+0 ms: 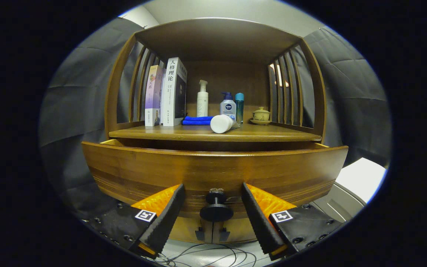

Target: Pull open the drawer, take out the items inside it, and place them on the countertop above the cabinet.

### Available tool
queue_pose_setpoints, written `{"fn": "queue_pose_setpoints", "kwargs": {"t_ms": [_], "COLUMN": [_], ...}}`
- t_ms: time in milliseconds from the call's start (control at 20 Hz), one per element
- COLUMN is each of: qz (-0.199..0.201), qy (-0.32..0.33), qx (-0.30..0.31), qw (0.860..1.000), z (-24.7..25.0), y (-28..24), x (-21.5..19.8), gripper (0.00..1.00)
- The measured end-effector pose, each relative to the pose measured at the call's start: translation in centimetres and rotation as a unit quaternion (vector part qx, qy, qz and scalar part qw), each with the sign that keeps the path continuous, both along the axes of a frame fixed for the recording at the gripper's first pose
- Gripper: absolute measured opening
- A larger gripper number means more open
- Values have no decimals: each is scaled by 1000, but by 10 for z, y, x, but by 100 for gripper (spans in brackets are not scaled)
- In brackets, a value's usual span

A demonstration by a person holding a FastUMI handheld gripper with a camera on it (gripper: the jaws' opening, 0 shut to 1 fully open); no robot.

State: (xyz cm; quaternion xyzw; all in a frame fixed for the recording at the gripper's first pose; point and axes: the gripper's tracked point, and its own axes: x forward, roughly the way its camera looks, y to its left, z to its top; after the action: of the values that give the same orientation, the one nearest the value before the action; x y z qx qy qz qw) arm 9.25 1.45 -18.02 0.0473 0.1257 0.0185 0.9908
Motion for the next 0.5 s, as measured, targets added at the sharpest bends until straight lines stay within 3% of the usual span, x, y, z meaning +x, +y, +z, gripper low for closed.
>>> {"fn": "queue_pose_setpoints", "kwargs": {"t_ms": [500], "qz": [6], "qy": [-8], "qx": [-2], "qw": [1000], "z": [-2], "y": [-1], "x": [40], "gripper": [97]}}
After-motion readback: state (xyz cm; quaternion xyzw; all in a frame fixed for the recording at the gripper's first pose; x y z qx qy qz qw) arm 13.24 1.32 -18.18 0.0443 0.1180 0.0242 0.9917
